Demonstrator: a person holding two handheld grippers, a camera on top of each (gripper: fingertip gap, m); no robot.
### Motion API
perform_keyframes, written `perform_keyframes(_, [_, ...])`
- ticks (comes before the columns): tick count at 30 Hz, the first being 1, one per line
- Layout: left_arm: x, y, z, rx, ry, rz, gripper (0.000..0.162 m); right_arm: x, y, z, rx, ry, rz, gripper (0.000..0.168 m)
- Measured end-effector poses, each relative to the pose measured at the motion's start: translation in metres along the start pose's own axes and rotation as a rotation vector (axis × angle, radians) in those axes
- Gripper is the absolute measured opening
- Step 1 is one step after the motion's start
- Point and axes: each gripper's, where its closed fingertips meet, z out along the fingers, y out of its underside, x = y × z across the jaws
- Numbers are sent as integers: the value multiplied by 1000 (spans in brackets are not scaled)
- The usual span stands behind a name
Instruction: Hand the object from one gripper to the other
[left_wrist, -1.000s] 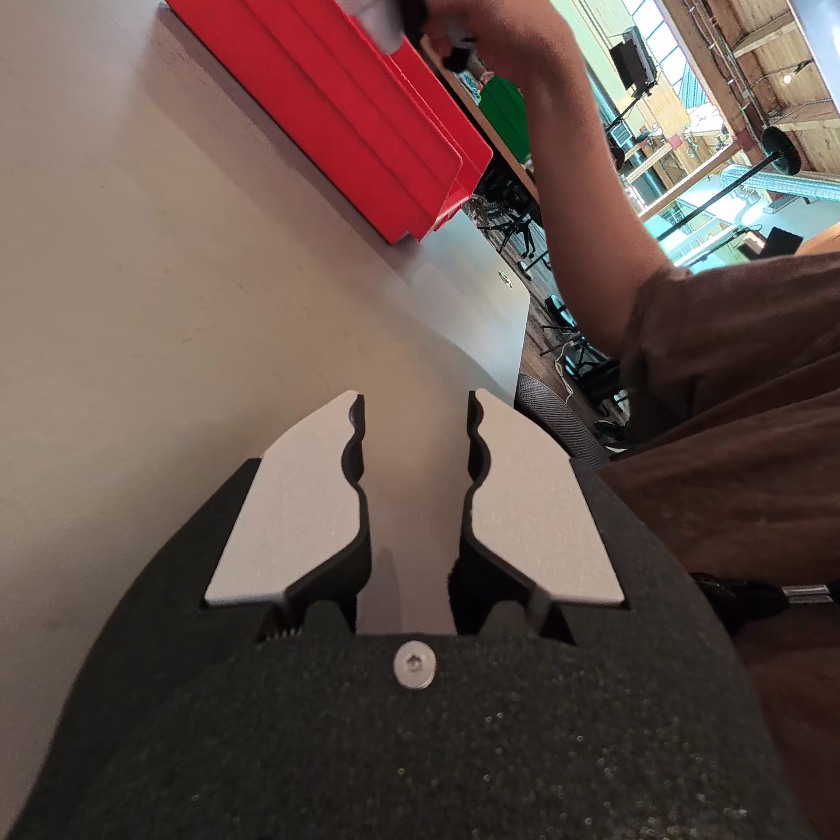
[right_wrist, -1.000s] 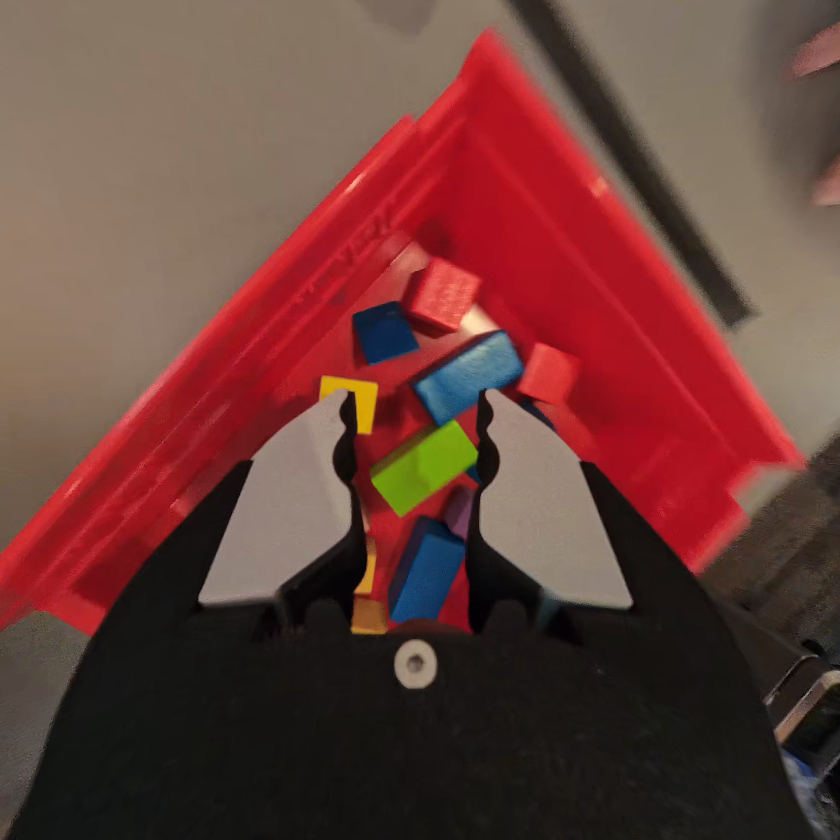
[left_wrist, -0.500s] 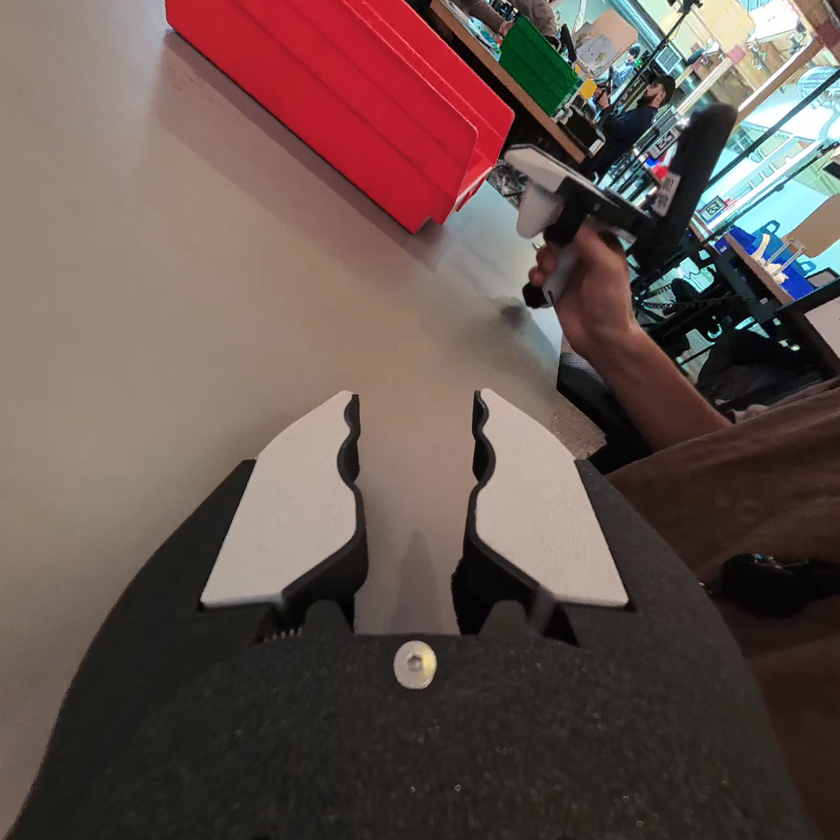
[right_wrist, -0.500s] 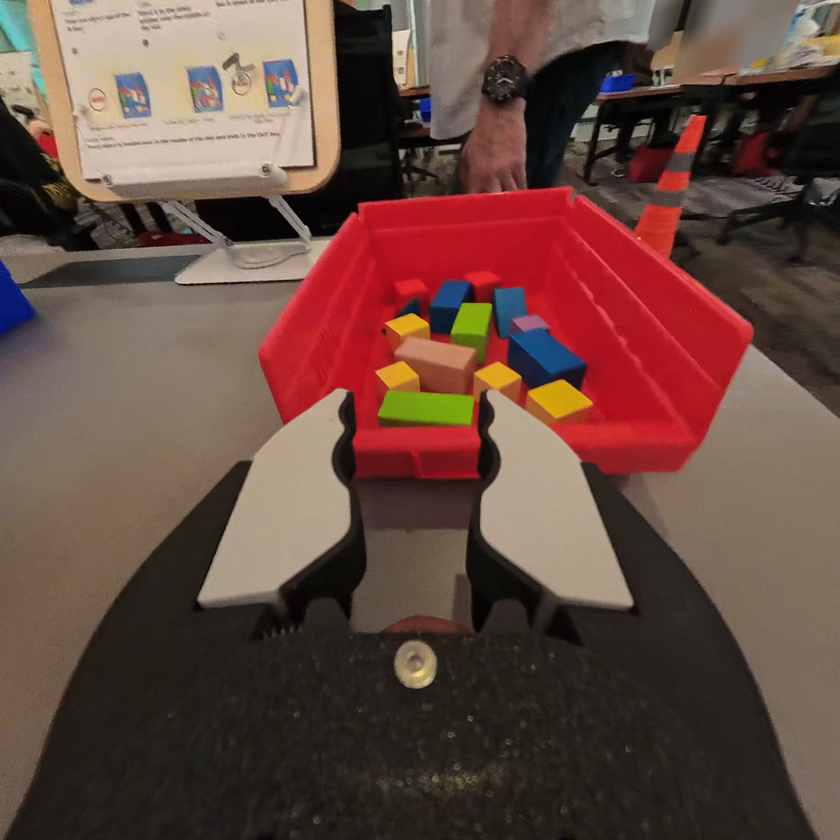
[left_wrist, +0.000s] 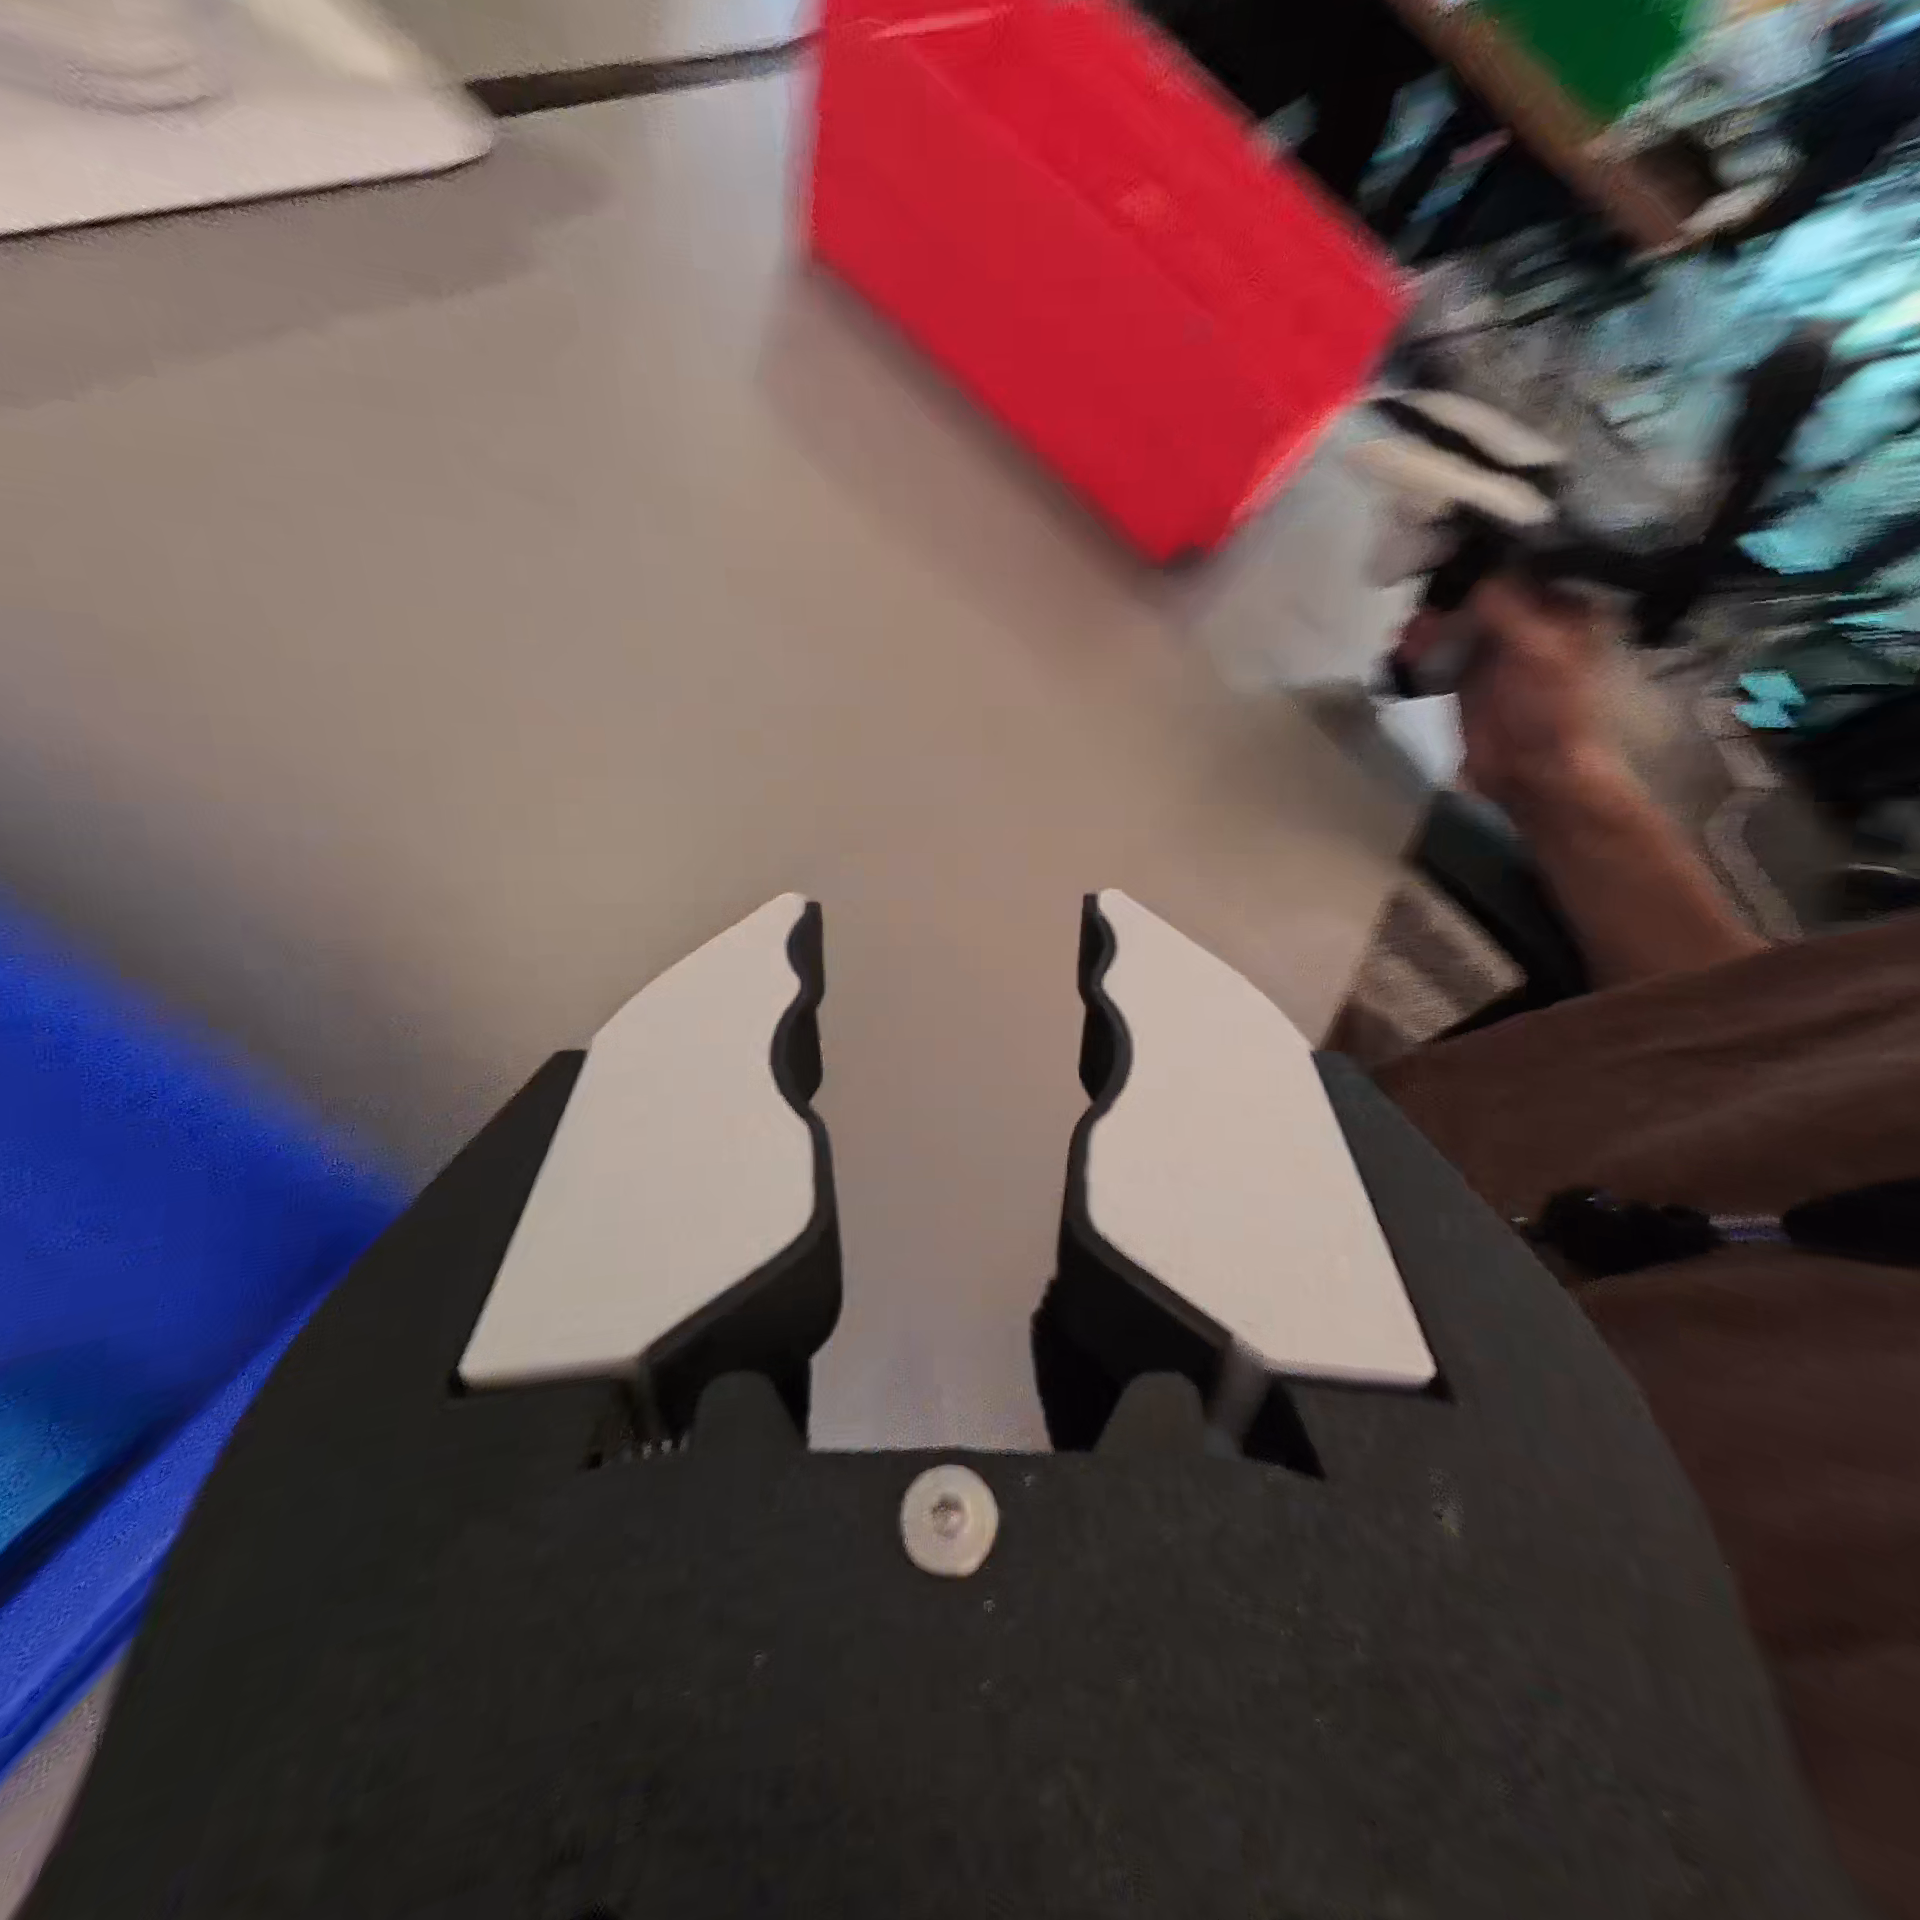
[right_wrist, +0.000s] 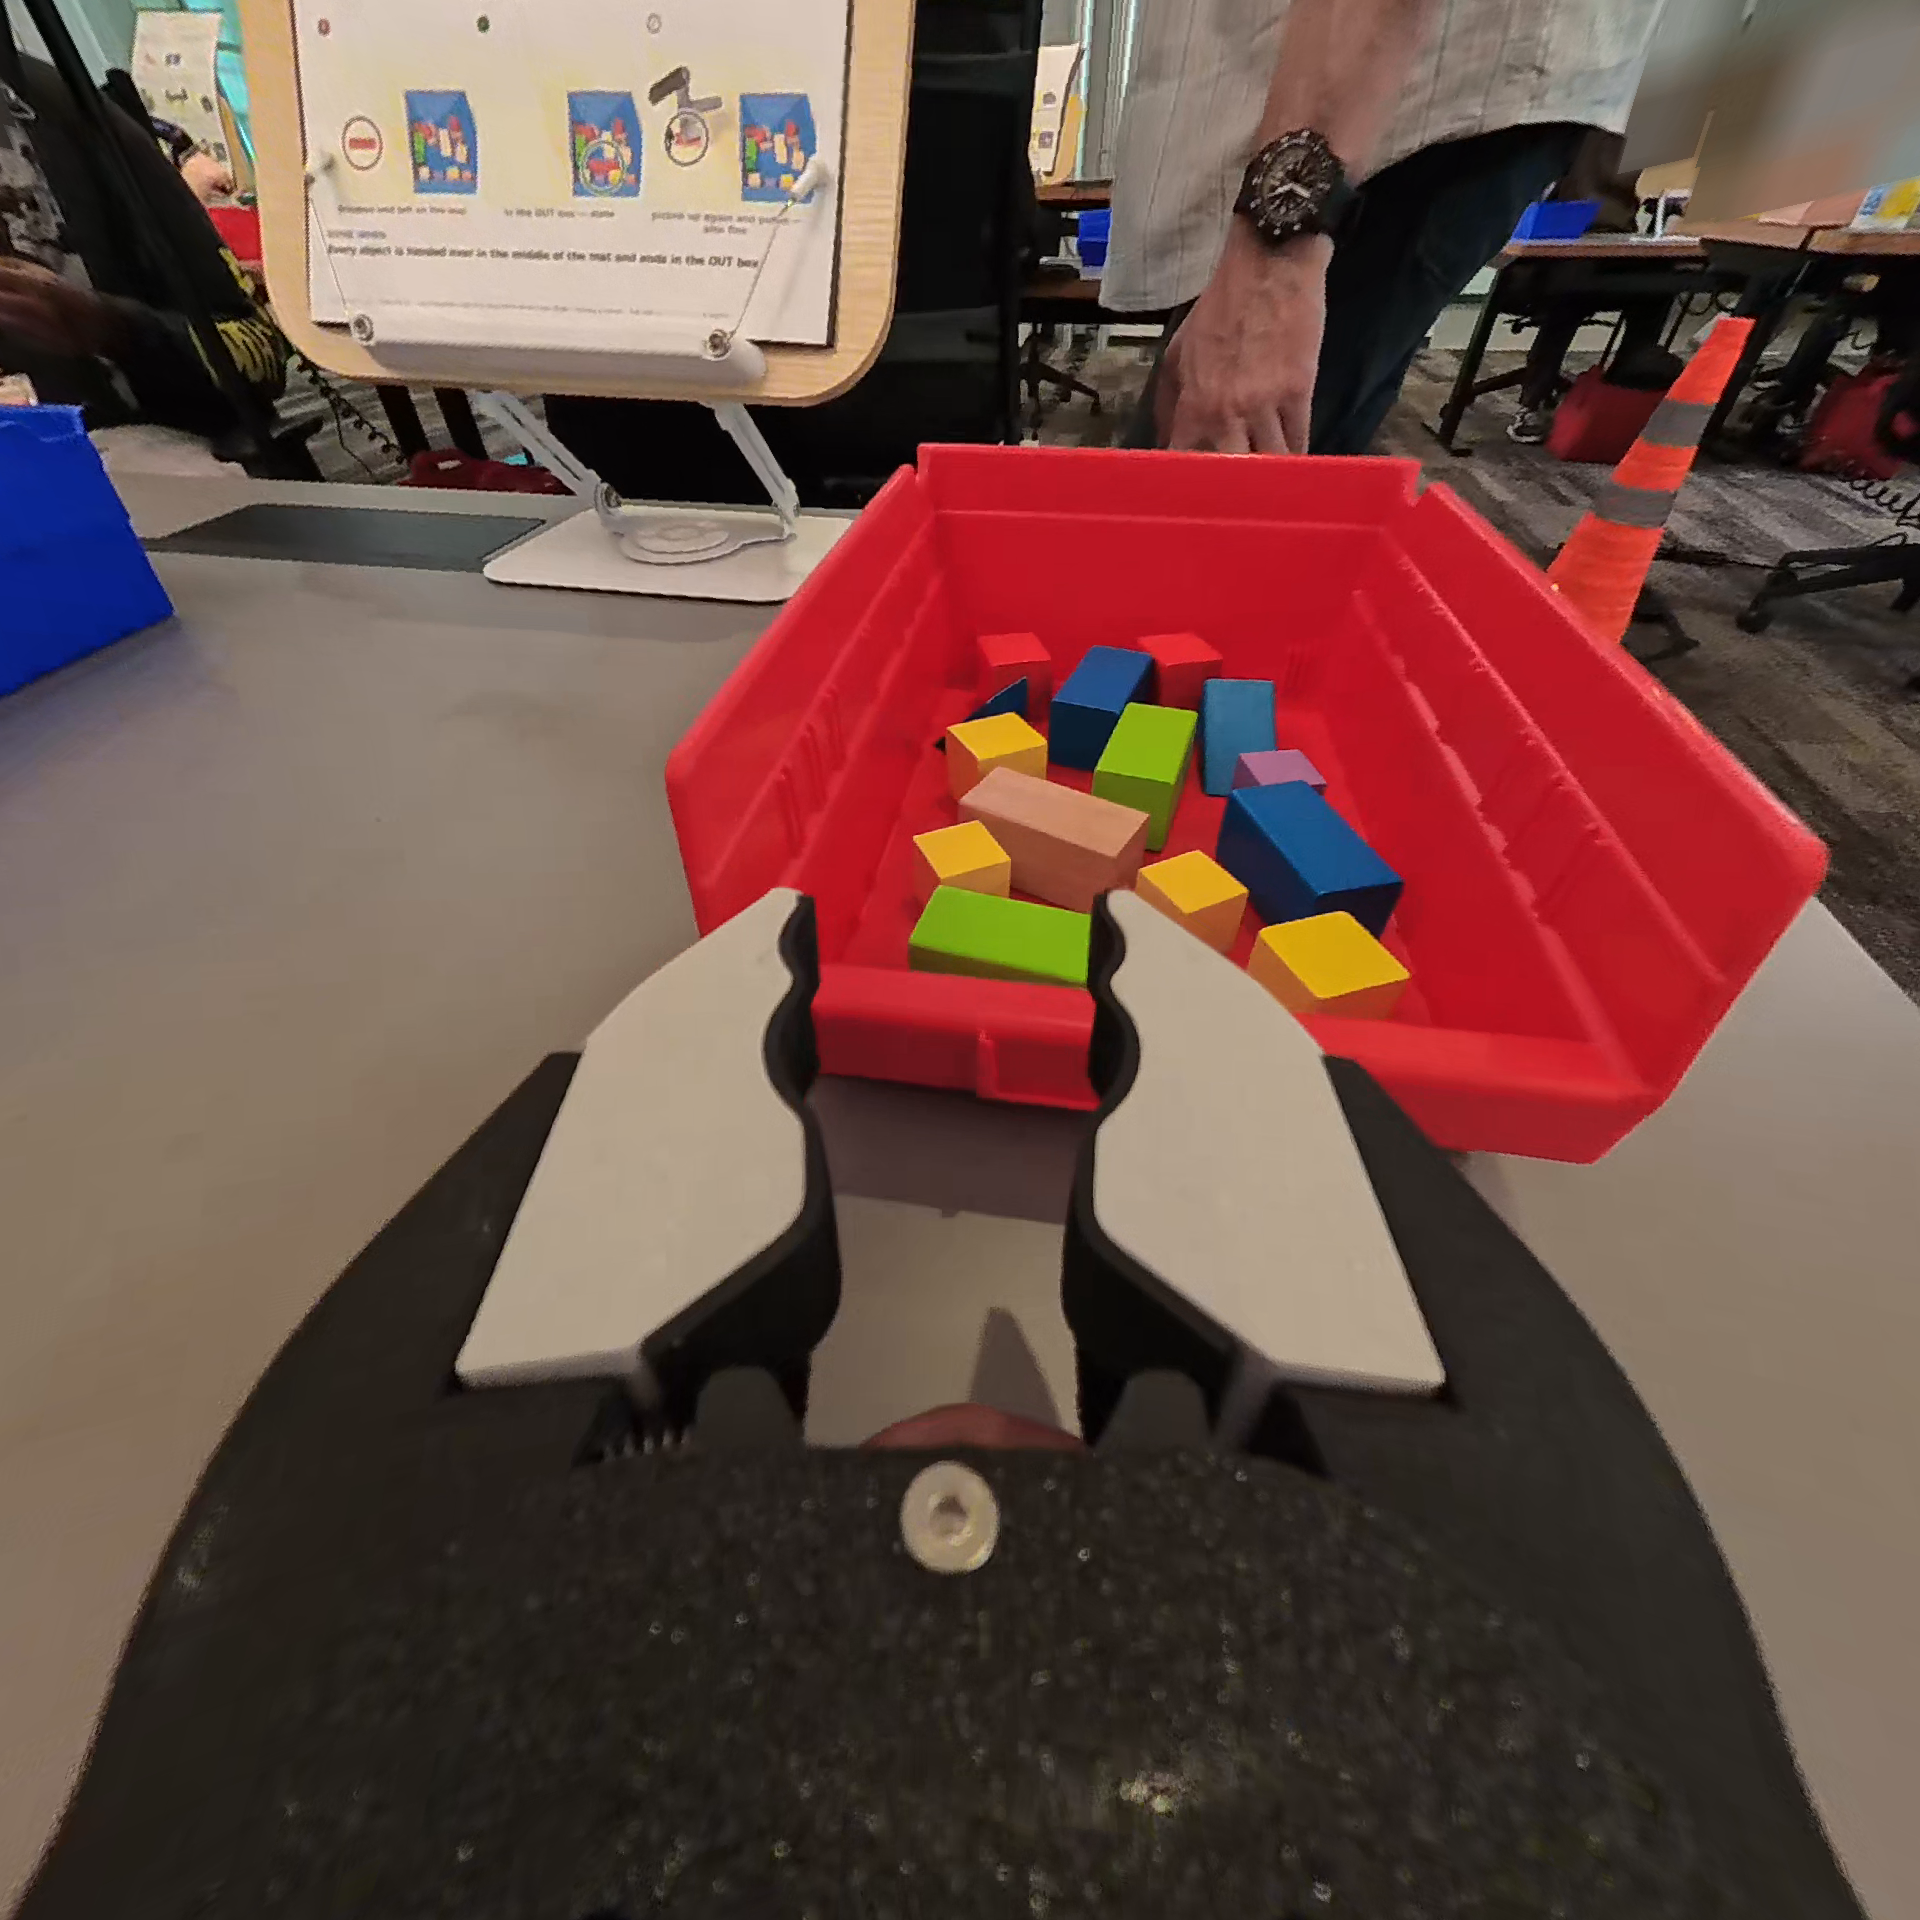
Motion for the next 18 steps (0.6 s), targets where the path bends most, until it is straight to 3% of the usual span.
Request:
perform_keyframes(3, [-81,8,-57,-242,-292,-104,47,-5,1,3,-7,-25,11,49])
perform_keyframes(5, [-123,18,-79,-388,-392,-210,52,-9,2,6,-12,-53,32,49])
perform_keyframes(9, [-168,43,-72,-603,-376,-455,61,-15,5,8,-28,-72,28,49])
perform_keyframes(13, [-195,69,-49,-705,-405,-654,64,-16,7,6,-42,-68,11,50])
perform_keyframes(18, [-211,103,-45,-853,-573,-653,82,-13,11,2,-66,-59,-3,50])
